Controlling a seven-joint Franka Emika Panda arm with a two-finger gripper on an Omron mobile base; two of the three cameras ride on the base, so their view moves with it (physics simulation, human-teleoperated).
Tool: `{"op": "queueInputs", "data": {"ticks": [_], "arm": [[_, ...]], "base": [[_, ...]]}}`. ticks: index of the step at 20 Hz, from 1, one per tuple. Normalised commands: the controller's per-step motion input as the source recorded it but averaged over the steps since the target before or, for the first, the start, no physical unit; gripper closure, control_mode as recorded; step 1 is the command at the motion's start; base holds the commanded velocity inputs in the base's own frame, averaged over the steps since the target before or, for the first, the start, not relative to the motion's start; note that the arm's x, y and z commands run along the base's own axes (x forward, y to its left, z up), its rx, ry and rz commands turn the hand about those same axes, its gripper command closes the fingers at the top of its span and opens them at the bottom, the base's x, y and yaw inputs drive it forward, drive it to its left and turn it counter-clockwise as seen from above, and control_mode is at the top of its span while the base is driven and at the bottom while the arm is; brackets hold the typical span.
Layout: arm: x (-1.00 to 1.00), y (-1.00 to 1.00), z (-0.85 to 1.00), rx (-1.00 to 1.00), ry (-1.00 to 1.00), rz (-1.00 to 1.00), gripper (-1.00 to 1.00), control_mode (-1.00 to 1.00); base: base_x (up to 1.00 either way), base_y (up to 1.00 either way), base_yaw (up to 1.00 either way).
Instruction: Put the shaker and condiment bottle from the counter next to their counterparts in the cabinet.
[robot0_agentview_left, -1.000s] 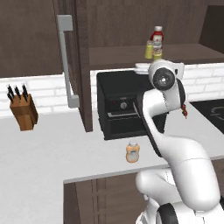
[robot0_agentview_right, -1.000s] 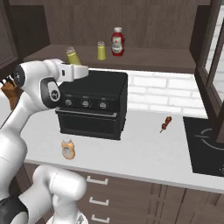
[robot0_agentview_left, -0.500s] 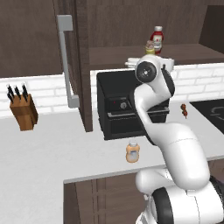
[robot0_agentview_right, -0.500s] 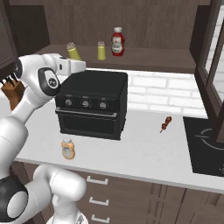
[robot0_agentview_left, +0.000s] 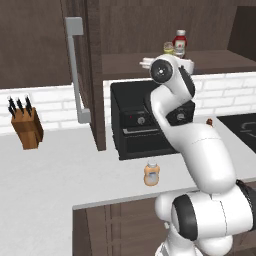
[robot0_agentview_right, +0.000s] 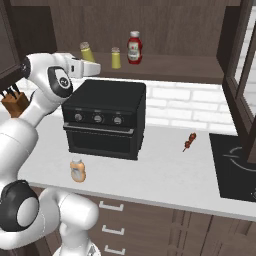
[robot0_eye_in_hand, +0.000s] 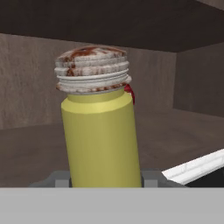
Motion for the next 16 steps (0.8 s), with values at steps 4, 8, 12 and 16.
{"op": "queueInputs", "data": {"ticks": [4,8,12,16], "arm": [[0.13,0.00,0.01,0.03,0.00,0.00,1.00,-1.00],[0.02,0.00,0.00,0.02,0.00,0.00,1.00,-1.00],[0.05,0.00,0.00,0.03,0.00,-0.03,1.00,-1.00],[0.10,0.00,0.00,0.03,0.00,-0.03,1.00,-1.00]], "base": [[0.00,0.00,0.00],[0.00,0.00,0.00],[0.00,0.00,0.00],[0.00,0.00,0.00]]}}
